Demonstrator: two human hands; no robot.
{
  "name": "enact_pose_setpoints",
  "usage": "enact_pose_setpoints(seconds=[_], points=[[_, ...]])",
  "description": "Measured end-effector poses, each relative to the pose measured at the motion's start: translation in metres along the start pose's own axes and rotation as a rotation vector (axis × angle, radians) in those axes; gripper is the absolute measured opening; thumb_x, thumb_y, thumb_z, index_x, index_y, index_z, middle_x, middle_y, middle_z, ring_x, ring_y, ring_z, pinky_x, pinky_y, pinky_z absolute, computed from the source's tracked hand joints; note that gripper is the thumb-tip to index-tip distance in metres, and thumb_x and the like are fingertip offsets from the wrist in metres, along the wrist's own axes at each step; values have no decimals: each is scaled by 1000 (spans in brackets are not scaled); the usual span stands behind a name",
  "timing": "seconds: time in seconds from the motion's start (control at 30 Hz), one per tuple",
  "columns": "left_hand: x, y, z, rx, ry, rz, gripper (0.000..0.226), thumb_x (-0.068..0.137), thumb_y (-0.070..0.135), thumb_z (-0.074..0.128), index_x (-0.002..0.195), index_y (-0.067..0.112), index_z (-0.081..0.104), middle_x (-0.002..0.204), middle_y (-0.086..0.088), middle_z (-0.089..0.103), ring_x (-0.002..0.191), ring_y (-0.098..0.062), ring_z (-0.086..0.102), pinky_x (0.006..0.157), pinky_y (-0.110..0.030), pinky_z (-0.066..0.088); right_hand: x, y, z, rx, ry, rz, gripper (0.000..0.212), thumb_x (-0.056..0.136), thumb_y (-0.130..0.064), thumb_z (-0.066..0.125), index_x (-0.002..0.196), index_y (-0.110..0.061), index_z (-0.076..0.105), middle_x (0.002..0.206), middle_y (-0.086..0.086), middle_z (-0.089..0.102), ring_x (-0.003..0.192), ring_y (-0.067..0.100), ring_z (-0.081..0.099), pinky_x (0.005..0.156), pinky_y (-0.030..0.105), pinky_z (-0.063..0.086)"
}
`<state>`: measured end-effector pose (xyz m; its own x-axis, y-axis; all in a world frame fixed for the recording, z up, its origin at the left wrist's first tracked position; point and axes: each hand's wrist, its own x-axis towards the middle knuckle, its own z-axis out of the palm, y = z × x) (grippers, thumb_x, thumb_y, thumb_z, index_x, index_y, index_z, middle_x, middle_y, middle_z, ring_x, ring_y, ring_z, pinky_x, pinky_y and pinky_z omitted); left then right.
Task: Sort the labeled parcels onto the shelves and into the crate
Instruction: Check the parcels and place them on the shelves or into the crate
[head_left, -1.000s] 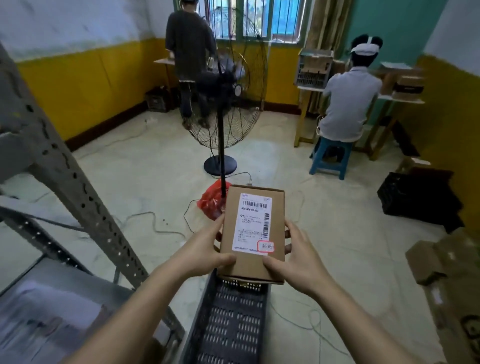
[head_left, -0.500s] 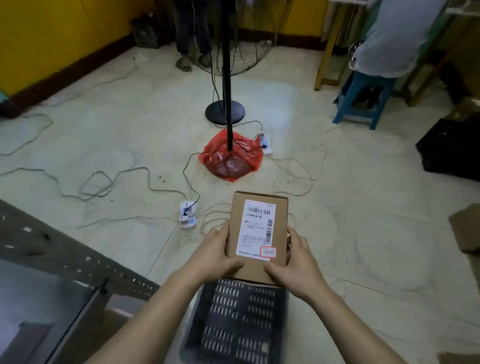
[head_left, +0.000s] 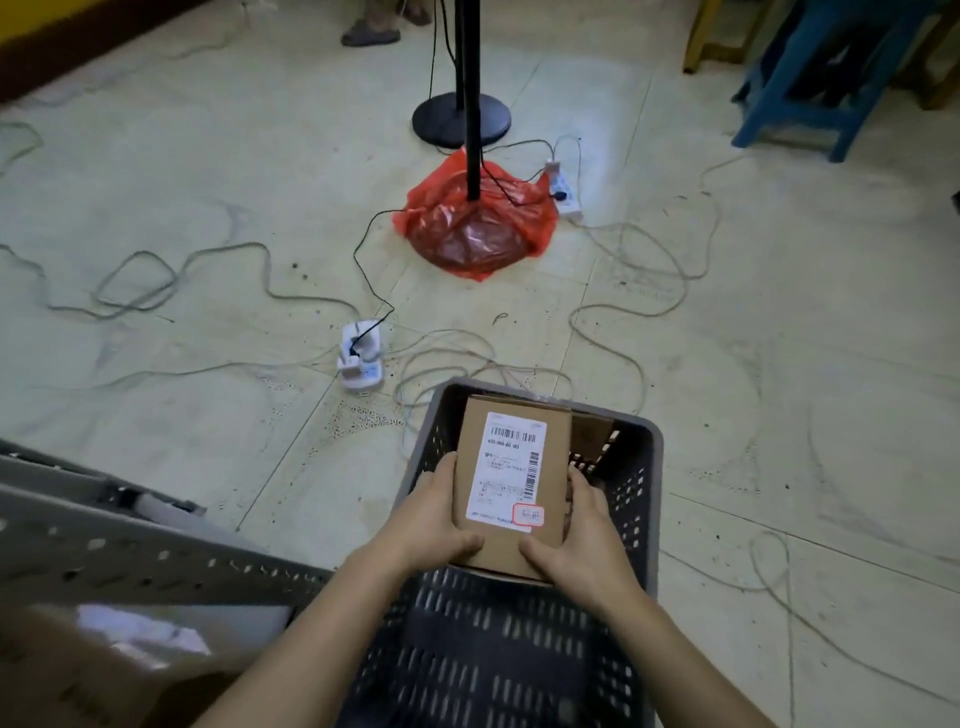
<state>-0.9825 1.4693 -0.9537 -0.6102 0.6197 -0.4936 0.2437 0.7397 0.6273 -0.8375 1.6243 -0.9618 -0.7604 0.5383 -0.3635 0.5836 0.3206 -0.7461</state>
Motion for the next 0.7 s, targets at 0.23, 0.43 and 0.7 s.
enact_pose_setpoints(seconds=[0.23, 0.43, 0.7], points=[[55, -67, 65, -1, -35, -74, 107, 62, 33, 76, 148, 35, 13, 125, 1, 41, 112, -16, 52, 94, -31, 50, 46, 70, 64, -22, -45, 24, 93, 70, -33, 75, 148, -35, 24, 132, -5, 40, 116, 15, 53, 93, 32, 48], [89, -97, 98, 35, -46, -161, 118, 64, 38, 74, 154, 35, -3, 139, -5, 35, 128, -28, 47, 106, -43, 44, 73, 109, 104, -20, -52, 83, 95, 66, -31, 75, 148, -33, 27, 137, -4, 42, 107, 12, 53, 90, 32, 50], [124, -134, 128, 132, -66, -224, 118, 78, 34, 73, 157, 19, -13, 161, -9, 17, 141, -27, 37, 113, -36, 37, 102, 146, 151, -39, -81, 136, 101, 67, -29, 78, 149, -36, 21, 121, -8, 38, 110, 19, 58, 90, 35, 53]])
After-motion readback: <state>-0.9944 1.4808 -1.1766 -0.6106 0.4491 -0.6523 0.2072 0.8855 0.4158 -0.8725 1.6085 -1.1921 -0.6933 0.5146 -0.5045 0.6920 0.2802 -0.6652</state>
